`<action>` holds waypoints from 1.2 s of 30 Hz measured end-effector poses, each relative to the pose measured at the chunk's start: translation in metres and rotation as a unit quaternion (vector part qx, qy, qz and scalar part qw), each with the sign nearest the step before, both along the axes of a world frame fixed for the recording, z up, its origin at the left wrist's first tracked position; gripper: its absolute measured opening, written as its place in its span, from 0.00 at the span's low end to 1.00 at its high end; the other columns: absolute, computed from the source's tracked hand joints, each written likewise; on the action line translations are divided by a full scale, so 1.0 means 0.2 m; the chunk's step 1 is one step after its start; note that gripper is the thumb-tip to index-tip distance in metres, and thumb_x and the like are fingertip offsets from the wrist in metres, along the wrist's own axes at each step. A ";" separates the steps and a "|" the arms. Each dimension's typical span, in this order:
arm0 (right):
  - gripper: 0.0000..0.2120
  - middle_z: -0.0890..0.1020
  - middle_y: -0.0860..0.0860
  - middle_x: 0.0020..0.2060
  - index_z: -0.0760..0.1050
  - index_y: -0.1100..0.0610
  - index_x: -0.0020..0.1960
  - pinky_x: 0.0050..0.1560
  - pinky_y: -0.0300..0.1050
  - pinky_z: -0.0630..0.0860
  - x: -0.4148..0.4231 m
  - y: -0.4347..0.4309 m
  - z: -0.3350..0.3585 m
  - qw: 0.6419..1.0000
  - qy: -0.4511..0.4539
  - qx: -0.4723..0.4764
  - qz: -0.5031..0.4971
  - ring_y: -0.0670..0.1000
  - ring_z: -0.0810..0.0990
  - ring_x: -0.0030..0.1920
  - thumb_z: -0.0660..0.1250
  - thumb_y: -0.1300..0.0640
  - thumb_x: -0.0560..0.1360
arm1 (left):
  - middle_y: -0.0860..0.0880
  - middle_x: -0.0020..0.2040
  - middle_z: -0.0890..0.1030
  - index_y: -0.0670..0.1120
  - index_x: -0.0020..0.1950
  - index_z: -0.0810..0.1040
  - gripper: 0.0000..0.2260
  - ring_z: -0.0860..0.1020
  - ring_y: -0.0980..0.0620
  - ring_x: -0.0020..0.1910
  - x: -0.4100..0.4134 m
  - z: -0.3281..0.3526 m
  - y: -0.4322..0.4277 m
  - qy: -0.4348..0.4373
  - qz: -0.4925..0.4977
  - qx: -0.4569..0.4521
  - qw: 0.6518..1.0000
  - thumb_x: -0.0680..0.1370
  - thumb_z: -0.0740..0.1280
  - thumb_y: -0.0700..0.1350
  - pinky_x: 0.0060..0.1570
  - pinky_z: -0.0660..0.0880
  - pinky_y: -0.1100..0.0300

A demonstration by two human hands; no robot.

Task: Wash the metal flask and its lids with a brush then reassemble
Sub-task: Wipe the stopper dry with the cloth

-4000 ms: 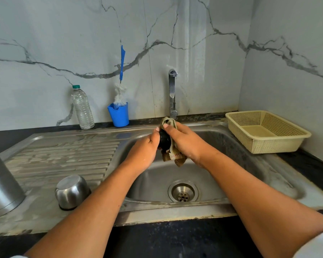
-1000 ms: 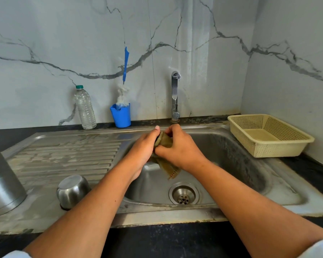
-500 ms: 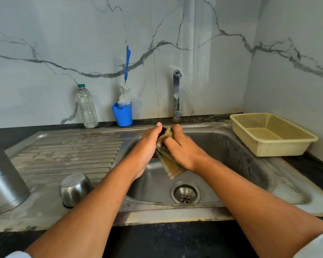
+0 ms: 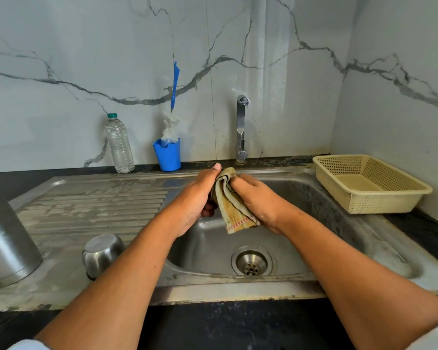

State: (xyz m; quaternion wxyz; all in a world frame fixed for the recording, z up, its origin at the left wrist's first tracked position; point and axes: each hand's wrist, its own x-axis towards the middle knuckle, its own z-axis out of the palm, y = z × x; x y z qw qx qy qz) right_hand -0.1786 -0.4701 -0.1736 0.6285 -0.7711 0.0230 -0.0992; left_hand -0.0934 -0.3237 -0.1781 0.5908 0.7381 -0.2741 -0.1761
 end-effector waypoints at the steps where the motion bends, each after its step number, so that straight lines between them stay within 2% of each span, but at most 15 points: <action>1: 0.24 0.85 0.57 0.53 0.73 0.55 0.63 0.59 0.57 0.82 0.00 0.00 0.00 1.000 0.003 -0.007 0.004 0.55 0.86 0.53 0.65 0.40 0.75 | 0.46 0.39 0.77 0.44 0.56 0.79 0.34 0.73 0.50 0.39 0.00 0.00 0.00 0.008 0.002 -0.009 1.000 0.77 0.57 0.74 0.38 0.71 0.58; 6: 0.22 0.84 0.52 0.54 0.68 0.54 0.66 0.57 0.48 0.83 -0.03 0.01 0.02 0.994 -0.008 -0.107 0.012 0.49 0.85 0.53 0.66 0.40 0.80 | 0.45 0.38 0.75 0.46 0.59 0.80 0.30 0.72 0.51 0.34 -0.01 0.01 0.01 0.066 0.011 -0.032 0.997 0.80 0.57 0.70 0.33 0.66 0.58; 11: 0.26 0.81 0.51 0.56 0.59 0.47 0.72 0.54 0.45 0.81 -0.03 0.01 0.00 0.951 -0.084 -0.296 -0.013 0.48 0.82 0.53 0.68 0.45 0.80 | 0.49 0.30 0.70 0.47 0.42 0.77 0.26 0.64 0.55 0.26 -0.04 0.03 0.03 0.116 0.020 -0.033 0.992 0.81 0.58 0.69 0.26 0.60 0.63; 15: 0.32 0.77 0.54 0.66 0.57 0.45 0.79 0.62 0.47 0.74 -0.02 0.01 -0.01 0.902 -0.121 -0.414 -0.007 0.53 0.77 0.63 0.68 0.50 0.81 | 0.49 0.30 0.68 0.48 0.39 0.74 0.27 0.62 0.56 0.25 -0.04 0.03 0.04 0.142 0.024 -0.007 0.990 0.81 0.57 0.69 0.24 0.58 0.64; 18: 0.33 0.75 0.56 0.69 0.51 0.47 0.82 0.66 0.49 0.73 -0.02 0.03 -0.01 0.894 -0.107 -0.436 -0.009 0.54 0.75 0.65 0.63 0.47 0.83 | 0.50 0.29 0.68 0.48 0.37 0.73 0.27 0.61 0.56 0.24 -0.04 0.02 0.04 0.160 0.032 -0.027 0.986 0.81 0.57 0.70 0.23 0.56 0.64; 22: 0.24 0.79 0.55 0.65 0.59 0.51 0.78 0.62 0.48 0.73 -0.04 0.08 0.00 0.937 -0.125 -0.323 -0.055 0.54 0.78 0.62 0.56 0.43 0.85 | 0.50 0.27 0.70 0.49 0.37 0.76 0.27 0.64 0.56 0.22 -0.08 0.03 0.00 0.152 0.042 -0.081 0.984 0.82 0.55 0.68 0.19 0.57 0.65; 24: 0.20 0.81 0.52 0.60 0.66 0.51 0.72 0.58 0.48 0.75 -0.03 0.09 0.00 0.956 -0.120 -0.254 -0.081 0.52 0.80 0.58 0.56 0.42 0.85 | 0.49 0.29 0.76 0.48 0.41 0.80 0.28 0.72 0.55 0.23 -0.10 0.02 -0.03 0.127 0.063 -0.092 0.986 0.83 0.53 0.68 0.20 0.65 0.66; 25: 0.19 0.81 0.51 0.58 0.68 0.50 0.70 0.58 0.48 0.75 -0.02 0.10 0.00 0.965 -0.112 -0.219 -0.090 0.50 0.80 0.57 0.56 0.41 0.84 | 0.48 0.34 0.82 0.48 0.47 0.83 0.30 0.79 0.53 0.29 -0.10 0.01 -0.05 0.106 0.075 -0.081 0.988 0.83 0.52 0.69 0.26 0.73 0.64; 26: 0.19 0.81 0.50 0.58 0.70 0.50 0.68 0.58 0.48 0.75 -0.01 0.10 0.00 0.973 -0.102 -0.184 -0.098 0.50 0.80 0.57 0.55 0.41 0.84 | 0.46 0.42 0.86 0.49 0.56 0.84 0.31 0.85 0.51 0.39 -0.10 0.01 -0.06 0.082 0.086 -0.063 0.991 0.82 0.51 0.70 0.36 0.79 0.60; 27: 0.19 0.82 0.49 0.57 0.72 0.51 0.67 0.59 0.48 0.75 0.00 0.11 0.00 0.979 -0.093 -0.146 -0.103 0.50 0.80 0.58 0.55 0.41 0.84 | 0.45 0.52 0.87 0.50 0.65 0.81 0.31 0.85 0.48 0.51 -0.09 0.00 -0.07 0.054 0.096 -0.043 0.993 0.82 0.50 0.70 0.49 0.82 0.54; 29: 0.19 0.84 0.49 0.53 0.77 0.52 0.63 0.55 0.45 0.76 0.00 0.10 0.00 0.991 -0.065 -0.054 -0.106 0.49 0.82 0.56 0.54 0.42 0.85 | 0.46 0.64 0.82 0.53 0.74 0.74 0.30 0.80 0.48 0.64 -0.11 -0.01 -0.08 -0.030 0.094 -0.013 0.995 0.83 0.48 0.68 0.66 0.76 0.49; 30: 0.20 0.86 0.50 0.50 0.79 0.53 0.59 0.53 0.44 0.78 0.00 0.09 0.00 0.994 -0.041 -0.001 -0.102 0.50 0.84 0.53 0.54 0.42 0.85 | 0.47 0.65 0.81 0.54 0.74 0.72 0.28 0.79 0.49 0.65 -0.12 -0.01 -0.08 -0.082 0.087 0.002 0.993 0.84 0.48 0.67 0.67 0.74 0.50; 33: 0.25 0.88 0.55 0.44 0.83 0.56 0.52 0.49 0.49 0.83 -0.02 0.05 0.01 0.987 0.048 0.126 -0.085 0.55 0.87 0.47 0.54 0.40 0.83 | 0.48 0.56 0.82 0.52 0.68 0.70 0.24 0.81 0.51 0.54 -0.17 0.01 -0.09 -0.210 0.088 0.089 0.970 0.83 0.48 0.66 0.52 0.76 0.55; 35: 0.25 0.87 0.57 0.43 0.83 0.56 0.47 0.41 0.50 0.83 -0.02 0.02 0.01 0.982 0.075 0.159 -0.076 0.58 0.86 0.44 0.57 0.39 0.81 | 0.47 0.51 0.83 0.51 0.65 0.68 0.23 0.82 0.49 0.50 -0.19 0.00 -0.09 -0.256 0.084 0.127 0.955 0.83 0.49 0.66 0.50 0.79 0.51; 36: 0.24 0.87 0.57 0.44 0.84 0.56 0.48 0.42 0.52 0.84 -0.02 0.01 0.00 0.981 0.071 0.165 -0.075 0.59 0.86 0.45 0.58 0.39 0.81 | 0.47 0.50 0.83 0.51 0.64 0.68 0.23 0.82 0.49 0.50 -0.19 0.00 -0.09 -0.258 0.078 0.128 0.954 0.83 0.49 0.66 0.51 0.80 0.49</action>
